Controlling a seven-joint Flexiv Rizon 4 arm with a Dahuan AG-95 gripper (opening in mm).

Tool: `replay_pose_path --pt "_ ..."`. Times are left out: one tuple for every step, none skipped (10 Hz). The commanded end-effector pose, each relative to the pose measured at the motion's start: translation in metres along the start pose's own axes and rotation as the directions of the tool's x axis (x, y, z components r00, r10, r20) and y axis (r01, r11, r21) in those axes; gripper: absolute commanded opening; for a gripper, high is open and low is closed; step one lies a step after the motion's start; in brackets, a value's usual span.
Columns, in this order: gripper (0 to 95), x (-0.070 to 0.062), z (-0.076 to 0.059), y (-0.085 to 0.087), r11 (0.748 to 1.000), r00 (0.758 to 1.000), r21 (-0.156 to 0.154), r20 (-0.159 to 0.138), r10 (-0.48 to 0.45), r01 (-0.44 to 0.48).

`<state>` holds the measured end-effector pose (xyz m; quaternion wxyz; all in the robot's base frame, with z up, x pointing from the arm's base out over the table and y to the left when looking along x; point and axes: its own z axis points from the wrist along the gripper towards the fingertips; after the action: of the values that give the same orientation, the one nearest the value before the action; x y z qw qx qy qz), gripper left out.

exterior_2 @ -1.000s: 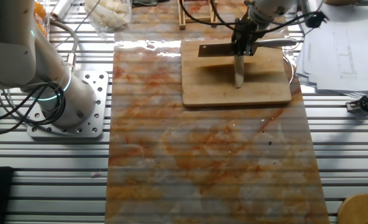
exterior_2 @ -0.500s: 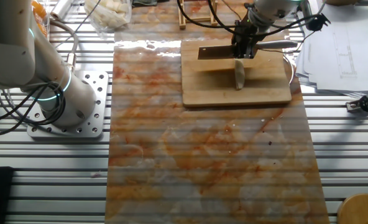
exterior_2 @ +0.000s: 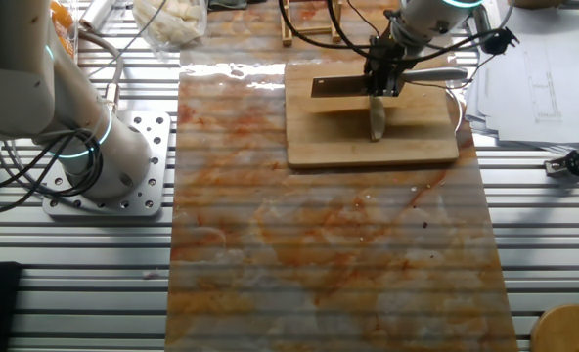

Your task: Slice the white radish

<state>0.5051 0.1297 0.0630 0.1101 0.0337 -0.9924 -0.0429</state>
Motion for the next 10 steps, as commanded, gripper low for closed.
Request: replay_pose_path --pt "0.0 -0.004 0.012 0.001 1.0 1.0 -0.005 0.001 -0.003 0.003" --pt "0.0 -0.006 0.018 0.001 1.0 1.0 -0.005 0.002 -0.006 0.006" --pt "0.0 -0.007 0.025 0.001 1.0 1.0 -0.002 0.003 -0.005 0.005" --pt "0.0 -0.008 0.037 0.001 1.0 1.0 -0.004 0.003 -0.003 0.003" --pt "0.0 -0.008 0.039 0.002 1.0 1.0 0.001 0.009 -0.007 0.007" --pt "0.0 -0.008 0.036 0.004 1.0 1.0 -0.001 0.01 -0.004 0.004" --pt "0.0 -0.006 0.024 0.006 1.0 1.0 0.015 0.007 -0.009 0.009" --pt "0.0 -0.003 0.01 0.008 0.999 1.0 0.034 0.002 -0.014 0.013" --pt "0.0 0.0 -0.002 0.007 0.999 1.0 0.049 -0.002 -0.024 0.024" --pt "0.0 0.002 -0.007 0.007 0.999 1.0 0.035 0.001 -0.016 0.016"
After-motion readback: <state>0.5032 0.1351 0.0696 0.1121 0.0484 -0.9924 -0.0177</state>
